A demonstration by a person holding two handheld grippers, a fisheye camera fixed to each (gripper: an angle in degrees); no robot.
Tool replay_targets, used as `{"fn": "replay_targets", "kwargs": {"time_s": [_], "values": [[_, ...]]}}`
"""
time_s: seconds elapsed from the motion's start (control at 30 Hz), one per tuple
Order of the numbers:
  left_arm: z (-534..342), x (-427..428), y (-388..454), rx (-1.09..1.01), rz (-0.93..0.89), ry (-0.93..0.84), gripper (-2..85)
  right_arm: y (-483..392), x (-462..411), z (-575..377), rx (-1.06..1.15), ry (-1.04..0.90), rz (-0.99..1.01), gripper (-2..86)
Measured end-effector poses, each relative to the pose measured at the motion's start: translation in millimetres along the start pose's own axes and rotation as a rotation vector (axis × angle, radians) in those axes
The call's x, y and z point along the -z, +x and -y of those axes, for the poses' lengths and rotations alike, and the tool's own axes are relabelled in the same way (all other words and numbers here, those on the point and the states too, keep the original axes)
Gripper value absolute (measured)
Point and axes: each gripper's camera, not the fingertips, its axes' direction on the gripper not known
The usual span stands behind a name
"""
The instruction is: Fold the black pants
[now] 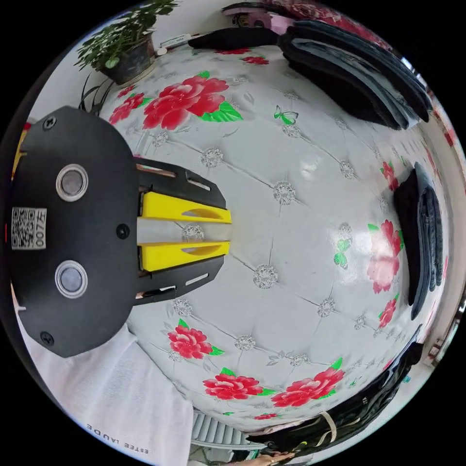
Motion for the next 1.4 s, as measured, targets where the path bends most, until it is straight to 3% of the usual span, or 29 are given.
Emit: {"fn": "replay_targets", "kwargs": {"time_s": [0.1,0.23,0.5,0.63,0.77,0.87,1.03,1.17,1.23,1.3,1.4], "values": [[-26,8,-8,0.078,-0.110,0.060,-0.4,-26,46,-26,0.108,0.131,0.206,3.3],[-64,26,-1,-0.007,-0.192,0.146,-0.5,-77,101,-64,0.233,0.199,0.456,2.2],[-148,67,-29,-0.030,-0.254,0.262,4.7,-270,155,-167,0.629,0.083,0.968,3.8],[-202,79,-80,0.112,-0.146,0.307,5.5,-368,205,-229,0.963,0.044,1.225,8.4],[-258,87,-149,0.333,-0.106,0.298,6.0,-394,222,-251,1.152,0.069,1.107,10.6],[-288,111,-168,0.357,-0.082,0.349,8.4,-373,196,-245,1.015,0.040,1.072,10.7],[-281,136,-137,0.177,-0.071,0.425,10.9,-315,135,-236,0.695,-0.065,0.955,11.2],[-227,96,-95,0.107,-0.169,0.329,15.3,-271,102,-235,0.516,-0.129,0.888,11.4],[-198,67,-82,0.122,-0.083,0.203,16.2,-260,99,-234,0.480,-0.117,0.850,11.3],[-186,68,-61,-0.028,0.081,0.263,15.9,-253,96,-231,0.444,-0.099,0.813,11.2],[-164,77,-83,-0.103,0.091,0.242,14.2,-249,88,-221,0.402,-0.100,0.801,11.2]]}}
